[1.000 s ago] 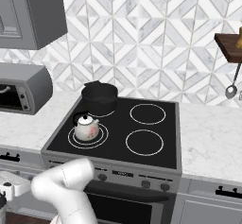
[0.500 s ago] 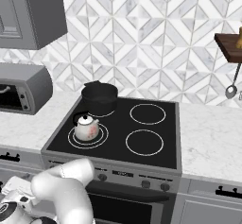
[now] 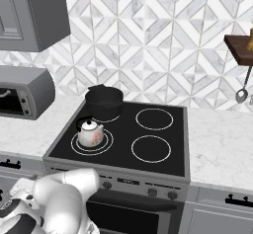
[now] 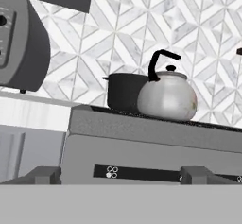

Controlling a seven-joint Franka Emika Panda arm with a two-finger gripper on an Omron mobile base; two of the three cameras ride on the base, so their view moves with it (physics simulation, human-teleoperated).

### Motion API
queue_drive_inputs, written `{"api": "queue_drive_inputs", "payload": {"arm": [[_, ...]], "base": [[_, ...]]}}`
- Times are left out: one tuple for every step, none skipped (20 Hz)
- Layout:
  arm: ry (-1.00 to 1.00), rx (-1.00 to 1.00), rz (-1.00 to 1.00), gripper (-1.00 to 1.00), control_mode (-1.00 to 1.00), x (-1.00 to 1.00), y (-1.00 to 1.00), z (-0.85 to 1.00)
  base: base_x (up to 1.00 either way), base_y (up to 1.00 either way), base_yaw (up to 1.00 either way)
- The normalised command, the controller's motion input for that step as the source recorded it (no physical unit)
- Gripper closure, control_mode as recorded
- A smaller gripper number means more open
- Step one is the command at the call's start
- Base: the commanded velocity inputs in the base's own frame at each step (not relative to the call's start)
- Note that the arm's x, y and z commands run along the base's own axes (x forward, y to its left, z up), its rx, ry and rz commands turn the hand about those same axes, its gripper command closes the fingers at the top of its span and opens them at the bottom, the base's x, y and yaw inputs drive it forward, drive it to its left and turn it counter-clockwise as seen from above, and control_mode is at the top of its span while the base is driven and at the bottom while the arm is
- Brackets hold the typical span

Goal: Pick the kettle from the counter and place it on a stove burner. Then turn the burner on.

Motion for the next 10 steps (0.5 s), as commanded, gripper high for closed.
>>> {"api": "queue_drive_inputs", "payload": {"arm": [[0.0,0.0,0.01,-1.0,-1.0,0.14,-0.26,0.0],[0.0,0.0,0.02,-1.0,-1.0,0.05,-0.33,-0.11],[0.0,0.0,0.03,-1.0,-1.0,0.0,-0.35,-0.19],[0.0,0.0,0.02,-1.0,-1.0,0.0,-0.32,-0.3],[0.0,0.0,0.02,-1.0,-1.0,0.02,-0.26,-0.36],[0.0,0.0,0.01,-1.0,-1.0,0.12,-0.21,-0.29],[0.0,0.01,0.0,-1.0,-1.0,0.23,-0.12,-0.28],[0.0,0.02,0.0,-1.0,-1.0,0.24,-0.11,-0.3],[0.0,0.04,0.0,-1.0,-1.0,0.25,-0.14,-0.31],[0.0,0.07,0.0,-1.0,-1.0,0.29,-0.17,-0.26]], "base": [[0.0,0.0,0.0],[0.0,0.0,0.0],[0.0,0.0,0.0],[0.0,0.0,0.0],[0.0,0.0,0.0],[0.0,0.0,0.0],[0.0,0.0,0.0],[0.0,0.0,0.0],[0.0,0.0,0.0],[0.0,0.0,0.0]]}}
